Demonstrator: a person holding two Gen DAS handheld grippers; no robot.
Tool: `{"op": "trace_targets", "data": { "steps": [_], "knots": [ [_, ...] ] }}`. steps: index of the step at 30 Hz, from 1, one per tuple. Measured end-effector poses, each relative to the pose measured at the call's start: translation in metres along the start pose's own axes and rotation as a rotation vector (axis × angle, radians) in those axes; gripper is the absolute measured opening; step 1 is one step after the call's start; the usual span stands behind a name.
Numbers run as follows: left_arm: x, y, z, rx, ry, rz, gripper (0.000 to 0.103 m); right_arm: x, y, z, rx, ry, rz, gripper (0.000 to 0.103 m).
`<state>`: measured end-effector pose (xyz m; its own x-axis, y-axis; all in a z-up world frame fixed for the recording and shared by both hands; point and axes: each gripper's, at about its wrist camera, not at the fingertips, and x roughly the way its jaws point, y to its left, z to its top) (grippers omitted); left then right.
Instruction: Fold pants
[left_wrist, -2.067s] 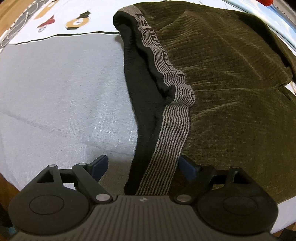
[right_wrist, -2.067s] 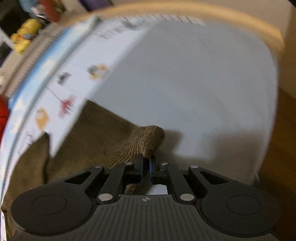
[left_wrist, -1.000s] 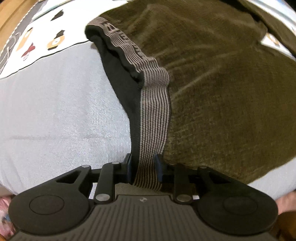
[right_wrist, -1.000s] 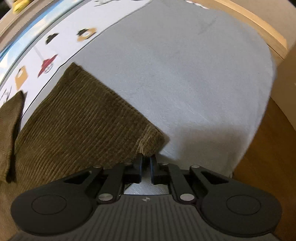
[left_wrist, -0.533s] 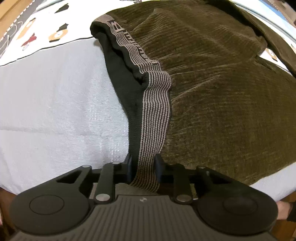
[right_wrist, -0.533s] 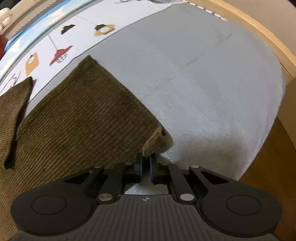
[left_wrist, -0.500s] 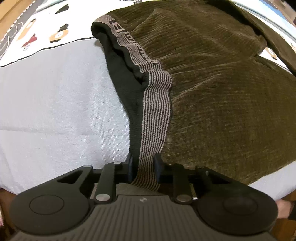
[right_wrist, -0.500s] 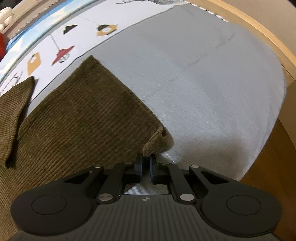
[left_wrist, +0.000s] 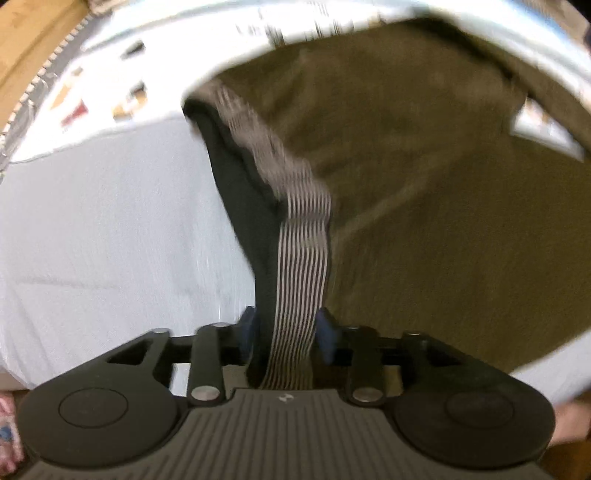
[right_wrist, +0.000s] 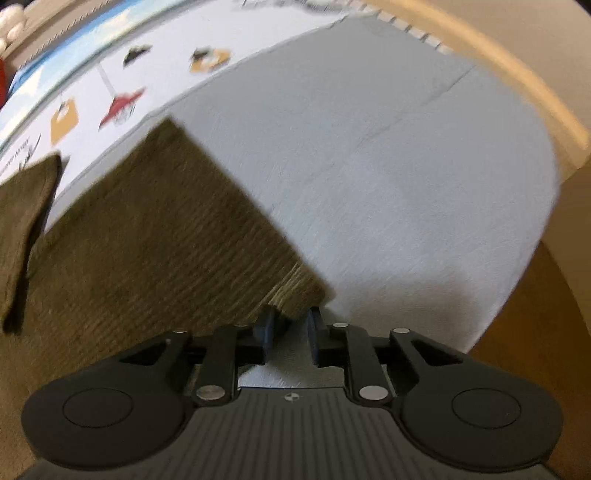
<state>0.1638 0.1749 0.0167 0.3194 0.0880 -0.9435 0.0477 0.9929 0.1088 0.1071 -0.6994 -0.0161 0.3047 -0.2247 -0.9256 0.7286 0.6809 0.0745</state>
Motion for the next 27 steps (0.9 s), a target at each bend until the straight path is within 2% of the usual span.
{"op": "trace_targets", "data": {
  "steps": [3, 5, 8, 12, 16, 18, 20, 22, 23, 26, 27],
  "knots": [
    [-0.017, -0.006, 0.015, -0.040, -0.092, 0.011, 0.056, -0.022, 0.000, 0.005, 0.006, -0.143, -0.082, 0.020],
    [-0.022, -0.015, 0.025, -0.044, -0.129, 0.017, 0.059, -0.038, 0.003, 0.010, 0.019, -0.252, -0.086, 0.020],
    [-0.028, -0.031, 0.039, -0.037, -0.172, 0.024, 0.059, -0.052, 0.019, 0.014, 0.015, -0.345, 0.008, 0.021],
    [-0.037, -0.065, 0.061, -0.020, -0.268, 0.001, 0.059, -0.059, 0.065, 0.014, -0.055, -0.373, 0.169, 0.021],
    [-0.039, -0.109, 0.080, 0.041, -0.344, -0.033, 0.059, -0.056, 0.112, 0.014, -0.098, -0.293, 0.386, 0.021],
    [-0.038, -0.136, 0.092, 0.090, -0.372, -0.041, 0.059, -0.050, 0.137, 0.011, -0.116, -0.225, 0.463, 0.024],
    [-0.035, -0.160, 0.102, 0.136, -0.404, -0.067, 0.059, -0.036, 0.165, 0.011, -0.127, -0.141, 0.502, 0.039],
    [-0.034, -0.184, 0.110, 0.174, -0.426, -0.103, 0.057, -0.022, 0.189, 0.007, -0.122, -0.057, 0.527, 0.046],
    [-0.032, -0.194, 0.116, 0.189, -0.433, -0.121, 0.055, -0.015, 0.198, 0.004, -0.118, -0.017, 0.534, 0.047],
    [-0.020, -0.223, 0.132, 0.221, -0.434, -0.177, 0.029, 0.011, 0.225, -0.004, -0.095, 0.114, 0.509, 0.047],
    [-0.012, -0.234, 0.139, 0.230, -0.426, -0.190, 0.026, 0.019, 0.231, -0.006, -0.086, 0.154, 0.494, 0.047]
  ]
}}
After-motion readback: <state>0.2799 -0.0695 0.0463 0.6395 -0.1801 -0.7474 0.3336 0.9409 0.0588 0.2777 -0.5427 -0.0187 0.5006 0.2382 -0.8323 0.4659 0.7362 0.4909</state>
